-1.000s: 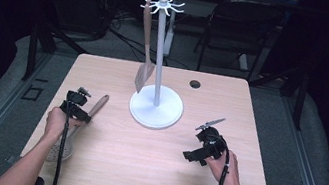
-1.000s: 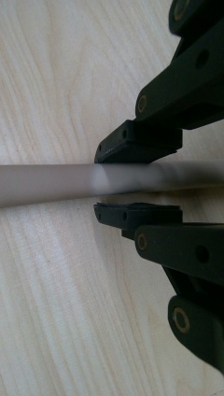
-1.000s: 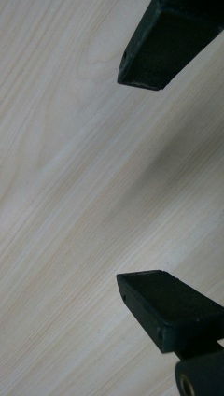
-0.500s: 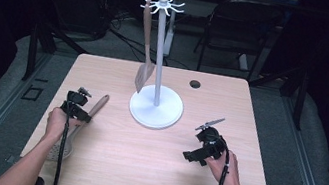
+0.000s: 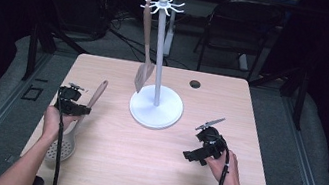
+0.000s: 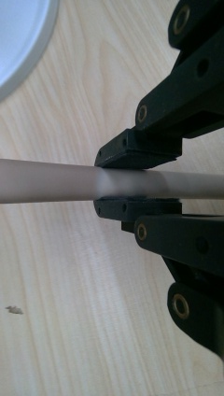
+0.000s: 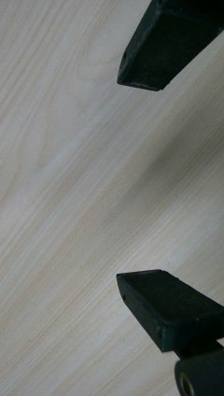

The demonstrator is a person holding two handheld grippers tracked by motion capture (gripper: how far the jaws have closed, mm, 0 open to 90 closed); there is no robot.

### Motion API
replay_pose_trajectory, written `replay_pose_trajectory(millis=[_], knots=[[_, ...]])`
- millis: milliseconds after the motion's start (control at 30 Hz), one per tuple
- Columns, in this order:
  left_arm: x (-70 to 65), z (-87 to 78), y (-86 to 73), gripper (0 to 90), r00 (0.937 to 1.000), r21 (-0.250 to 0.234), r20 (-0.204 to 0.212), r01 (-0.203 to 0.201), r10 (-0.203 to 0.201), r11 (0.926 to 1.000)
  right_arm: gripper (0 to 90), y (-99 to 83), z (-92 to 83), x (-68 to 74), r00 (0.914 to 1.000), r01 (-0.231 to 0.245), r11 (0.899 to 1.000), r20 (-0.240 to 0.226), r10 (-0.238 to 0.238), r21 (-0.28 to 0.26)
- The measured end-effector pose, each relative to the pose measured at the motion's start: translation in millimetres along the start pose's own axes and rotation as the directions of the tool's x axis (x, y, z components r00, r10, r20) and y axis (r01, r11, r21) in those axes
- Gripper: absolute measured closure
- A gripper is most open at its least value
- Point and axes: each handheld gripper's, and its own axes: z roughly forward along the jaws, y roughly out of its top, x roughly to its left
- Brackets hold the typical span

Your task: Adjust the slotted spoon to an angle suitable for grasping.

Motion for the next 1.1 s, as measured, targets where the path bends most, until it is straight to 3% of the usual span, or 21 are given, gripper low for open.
replay_pose_trajectory(millis=[233, 333, 433, 700, 900, 1100], knots=[[-6.1, -7.3, 0.8, 75.3, 0.9996, -0.072, 0.011, -0.027, 0.027, 0.9970, 4.8, 0.6, 1.2, 0.8, 1.0000, -0.005, 1.000, -0.002, 0.005, 0.002], [-9.2, -9.3, 1.4, 75.3, 0.9989, -0.098, 0.023, -0.037, 0.040, 0.9945, 4.8, 1.4, 0.3, 0.3, 0.9998, 0.009, 1.000, 0.019, -0.009, 0.012], [-12.5, -11.3, 1.9, 75.3, 0.9982, -0.113, 0.036, -0.044, 0.048, 0.9926, 4.8, 1.1, 2.6, 1.6, 0.9999, -0.009, 1.000, 0.015, 0.009, -0.010], [-20.0, -13.0, 2.6, 75.2, 0.9955, -0.148, 0.064, -0.060, 0.070, 0.9871, 4.9, 1.2, 1.5, 0.0, 0.9999, 0.003, 1.000, 0.012, -0.002, -0.001], [-22.7, -15.1, 2.9, 75.3, 0.9953, -0.177, 0.065, -0.060, 0.072, 0.9824, 5.0, 0.1, 2.2, -1.0, 1.0000, -0.002, 1.000, -0.002, 0.002, -0.011], [-23.8, -17.0, 2.4, 75.3, 0.9941, -0.201, 0.067, -0.070, 0.085, 0.9770, 5.0, 2.2, 2.1, -1.1, 0.9999, 0.009, 1.000, 0.013, -0.009, 0.004]])
